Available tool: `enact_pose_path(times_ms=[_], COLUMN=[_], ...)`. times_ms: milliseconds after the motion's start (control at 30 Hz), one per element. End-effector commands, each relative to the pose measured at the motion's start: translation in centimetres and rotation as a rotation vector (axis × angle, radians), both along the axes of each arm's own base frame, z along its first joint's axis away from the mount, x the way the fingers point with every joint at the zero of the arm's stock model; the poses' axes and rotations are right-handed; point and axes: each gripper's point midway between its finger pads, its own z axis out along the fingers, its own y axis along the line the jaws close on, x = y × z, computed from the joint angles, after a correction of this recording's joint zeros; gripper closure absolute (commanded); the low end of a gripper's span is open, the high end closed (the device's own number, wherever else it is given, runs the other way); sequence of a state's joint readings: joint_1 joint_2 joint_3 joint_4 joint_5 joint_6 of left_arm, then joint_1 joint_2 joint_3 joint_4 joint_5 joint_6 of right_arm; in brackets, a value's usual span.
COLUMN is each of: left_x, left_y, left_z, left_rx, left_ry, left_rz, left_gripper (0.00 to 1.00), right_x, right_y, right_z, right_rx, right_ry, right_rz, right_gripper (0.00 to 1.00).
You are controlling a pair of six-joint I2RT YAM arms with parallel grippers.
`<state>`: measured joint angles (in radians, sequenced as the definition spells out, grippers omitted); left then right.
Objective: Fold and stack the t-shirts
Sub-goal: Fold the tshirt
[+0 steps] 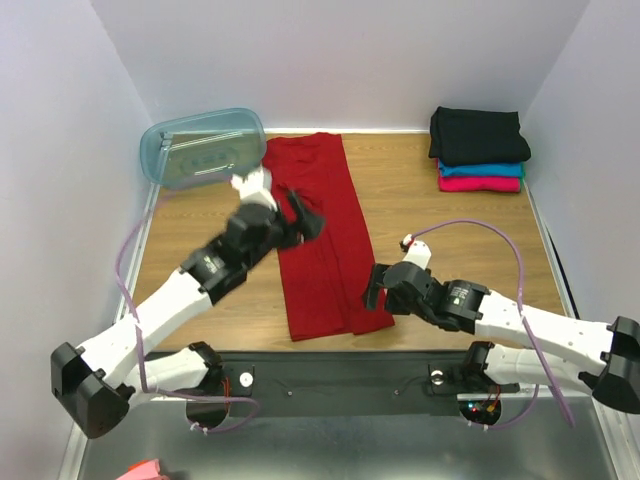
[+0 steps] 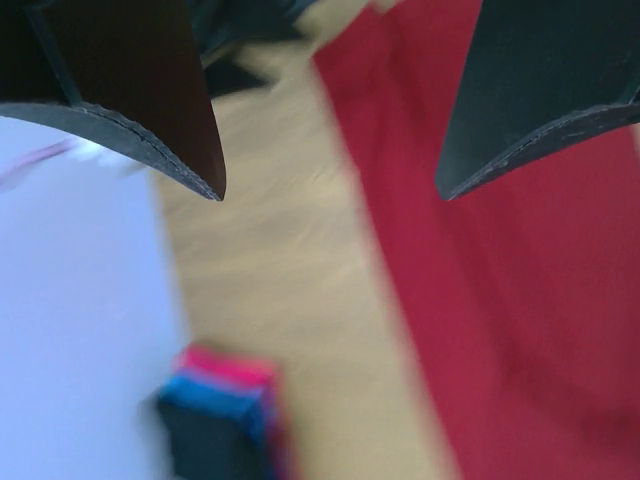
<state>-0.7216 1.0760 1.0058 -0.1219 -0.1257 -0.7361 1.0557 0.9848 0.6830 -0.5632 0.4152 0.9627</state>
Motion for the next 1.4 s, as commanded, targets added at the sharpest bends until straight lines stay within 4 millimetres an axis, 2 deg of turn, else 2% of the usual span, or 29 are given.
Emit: enact_pose_path(times_ms=[0, 33, 100, 133, 200, 233, 300, 333, 400, 433, 467, 500, 533, 600, 700, 900, 933, 967, 1000, 1033, 1133, 1167, 1367], left_x=[-6.5, -8.1, -10.5, -11.8, -13.4, -14.3, -15.2, -15.7, -15.8, -16.1, -16.1, -16.2, -16.3, -16.7, -16.9, -17.1, -17.6, -17.5, -17.6, -18.0, -18.9, -19.8, -23.1], left_y=[3.3, 4.1, 4.0, 4.6, 4.7, 5.1, 5.4, 5.8, 5.5, 5.4, 5.1, 4.9, 4.9, 5.3, 5.4, 5.2, 4.8, 4.5, 4.3, 3.8, 2.7, 1.9, -0.8], left_z=[-13.1, -15.7, -16.6, -18.9, -20.6, -22.2, -23.7, -24.7, -25.1, -25.6, -25.7, -25.7, -25.9, -26.6, -27.2, -27.4, -27.3, -27.0, -26.9, -26.6, -26.0, -25.5, -23.8], left_rx=[0.075, 0.085, 0.030, 0.049, 0.054, 0.063, 0.086, 0.106, 0.109, 0.120, 0.115, 0.113, 0.116, 0.131, 0.122, 0.127, 0.120, 0.115, 0.113, 0.114, 0.105, 0.103, 0.090], left_ry=[0.353, 0.413, 0.461, 0.513, 0.566, 0.617, 0.660, 0.694, 0.700, 0.717, 0.719, 0.722, 0.729, 0.754, 0.769, 0.771, 0.787, 0.781, 0.776, 0.776, 0.781, 0.783, 0.813], left_rz=[0.076, 0.087, 0.046, 0.049, 0.029, 0.041, 0.043, 0.054, 0.037, 0.030, 0.021, 0.011, 0.012, 0.025, 0.039, 0.032, 0.004, -0.007, -0.016, -0.041, -0.081, -0.118, -0.219], left_gripper=[0.02, 0.02, 0.02, 0.02, 0.02, 0.02, 0.06, 0.12, 0.17, 0.24, 0.34, 0.34, 0.40, 0.43, 0.55, 0.92, 1.00, 1.00, 1.00, 1.00, 1.00, 1.00, 1.00], right_x=[1.4, 1.7, 1.9, 2.0, 1.9, 1.8, 1.6, 1.3, 1.0, 0.6, 0.4, 0.3, 0.2, 0.0, -0.4, -1.7, -2.1, -2.3, -2.5, -3.0, -4.0, -4.6, -5.8], right_y=[-1.2, -1.7, -2.1, -2.3, -2.7, -2.7, -2.6, -2.3, -1.9, -1.8, -1.8, -1.9, -2.0, -2.4, -2.5, -0.9, -0.6, -0.4, -0.3, -0.3, 0.0, -0.2, -1.8], right_z=[-0.4, -1.1, -2.7, -3.2, -4.6, -5.0, -5.5, -5.9, -6.3, -6.8, -7.0, -7.2, -7.4, -7.9, -8.2, -8.7, -8.7, -8.7, -8.7, -8.7, -8.2, -8.2, -6.1], right_rx=[-0.084, -0.097, -0.138, -0.140, -0.173, -0.172, -0.167, -0.149, -0.120, -0.103, -0.101, -0.102, -0.104, -0.107, -0.089, -0.005, 0.010, 0.014, 0.019, 0.028, 0.071, 0.078, 0.116], right_ry=[0.006, 0.031, 0.080, 0.108, 0.152, 0.166, 0.182, 0.192, 0.204, 0.222, 0.229, 0.234, 0.239, 0.246, 0.259, 0.315, 0.333, 0.341, 0.349, 0.364, 0.383, 0.403, 0.380], right_rz=[-0.014, -0.030, -0.037, -0.047, -0.052, -0.056, -0.054, -0.046, -0.034, -0.028, -0.027, -0.026, -0.028, -0.034, -0.030, 0.027, 0.046, 0.055, 0.063, 0.078, 0.111, 0.117, 0.094], right_gripper=[0.00, 0.00, 0.00, 0.00, 0.00, 0.00, 0.00, 0.01, 0.05, 0.09, 0.10, 0.11, 0.13, 0.18, 0.25, 0.43, 0.46, 0.49, 0.58, 0.72, 0.91, 1.00, 1.00])
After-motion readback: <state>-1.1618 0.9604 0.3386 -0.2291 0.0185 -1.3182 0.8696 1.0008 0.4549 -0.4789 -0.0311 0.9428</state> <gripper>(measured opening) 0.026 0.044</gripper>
